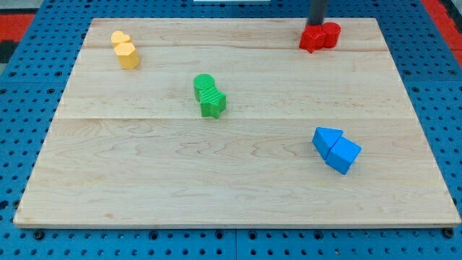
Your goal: Move the red circle to the bottom right of the red star
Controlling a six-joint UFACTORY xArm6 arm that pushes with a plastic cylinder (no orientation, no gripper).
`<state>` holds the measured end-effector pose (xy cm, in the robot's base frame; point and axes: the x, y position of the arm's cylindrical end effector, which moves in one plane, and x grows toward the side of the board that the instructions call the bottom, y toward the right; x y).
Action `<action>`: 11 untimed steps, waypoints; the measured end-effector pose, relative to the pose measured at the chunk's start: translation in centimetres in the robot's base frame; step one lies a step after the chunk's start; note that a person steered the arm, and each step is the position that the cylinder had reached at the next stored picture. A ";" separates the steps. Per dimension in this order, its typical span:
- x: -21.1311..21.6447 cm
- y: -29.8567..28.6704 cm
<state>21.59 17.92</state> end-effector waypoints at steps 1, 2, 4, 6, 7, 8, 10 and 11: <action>-0.3 2.2; 0.0 3.9; 4.1 4.4; 6.1 1.7; 2.1 2.9; 0.8 1.0; 9.6 1.0; 6.9 3.7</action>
